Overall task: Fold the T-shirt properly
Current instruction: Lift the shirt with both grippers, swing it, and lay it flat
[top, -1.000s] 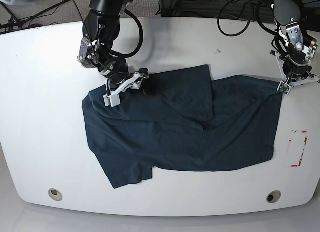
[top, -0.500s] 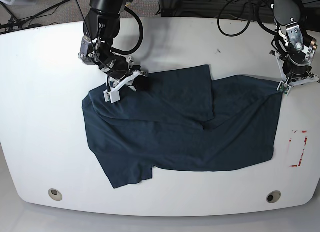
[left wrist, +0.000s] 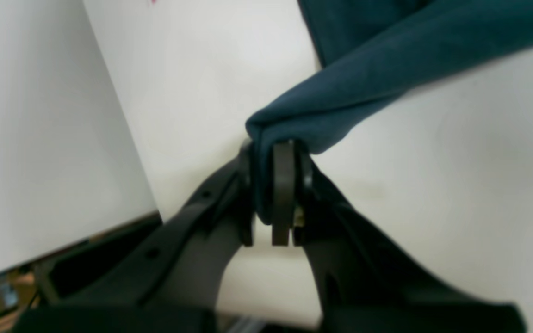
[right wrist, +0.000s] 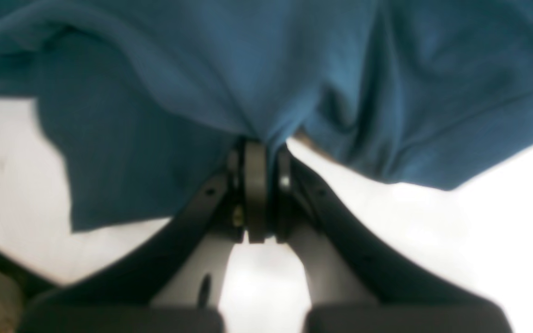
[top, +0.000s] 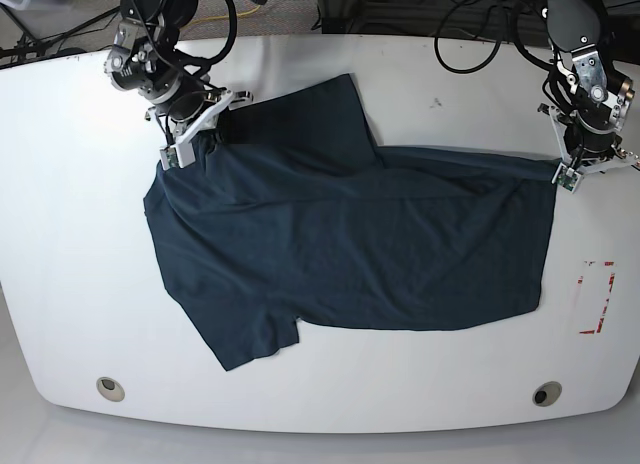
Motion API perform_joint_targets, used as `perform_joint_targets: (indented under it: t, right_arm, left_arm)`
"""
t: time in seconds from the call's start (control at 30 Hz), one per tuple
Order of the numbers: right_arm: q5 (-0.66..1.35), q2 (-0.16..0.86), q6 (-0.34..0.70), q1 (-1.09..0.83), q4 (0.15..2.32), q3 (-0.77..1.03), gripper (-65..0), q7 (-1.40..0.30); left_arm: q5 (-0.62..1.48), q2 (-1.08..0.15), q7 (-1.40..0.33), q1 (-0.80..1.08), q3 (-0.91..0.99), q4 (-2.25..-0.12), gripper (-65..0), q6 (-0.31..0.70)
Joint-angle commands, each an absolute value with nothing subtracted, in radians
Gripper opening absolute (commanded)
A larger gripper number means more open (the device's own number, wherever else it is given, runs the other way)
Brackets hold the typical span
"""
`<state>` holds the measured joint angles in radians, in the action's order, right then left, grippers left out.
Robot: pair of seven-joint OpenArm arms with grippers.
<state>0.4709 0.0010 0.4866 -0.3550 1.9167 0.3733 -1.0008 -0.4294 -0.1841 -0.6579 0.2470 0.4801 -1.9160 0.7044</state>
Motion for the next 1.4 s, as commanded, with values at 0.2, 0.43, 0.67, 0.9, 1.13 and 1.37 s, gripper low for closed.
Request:
perform_joint_targets:
  t: [0.2,0.43,0.67,0.9,1.13,1.37]
  right_arm:
    - [0.598,0.134,0.499,-0.446,1.986,0.378,-65.0,-0.986]
    - [0.662,0.191,0.499,-0.472,1.986,0.383,-65.0,-0.986]
    - [0.664,0.234,0.503,-0.406,1.985,0.49,-65.0,-0.986]
    - [0.667,0.305,0.507,-0.423,1.985,0.533,-65.0,-0.986]
    - [0.667,0.303,0.507,-0.44,1.986,0.533,-65.0,-0.986]
    - [0.657,0.303,0.507,-0.337,1.96,0.53,-65.0,-0.986]
  left_arm:
    - [-0.443,-0.134,-0.608,0.243,0.484,-1.931,-64.9,0.688]
    - [-0.443,-0.12,-0.608,0.237,0.476,-1.933,-64.9,0.656]
    - [-0.441,-0.127,-0.607,0.237,0.412,-1.936,-64.9,0.538]
    - [-0.441,-0.127,-0.607,0.24,0.427,-1.937,-64.9,0.541]
    - [-0.438,-0.125,-0.608,0.255,0.433,-1.936,-64.9,0.541]
    - [-0.441,-0.12,-0.608,0.231,0.361,-1.936,-64.9,0.533]
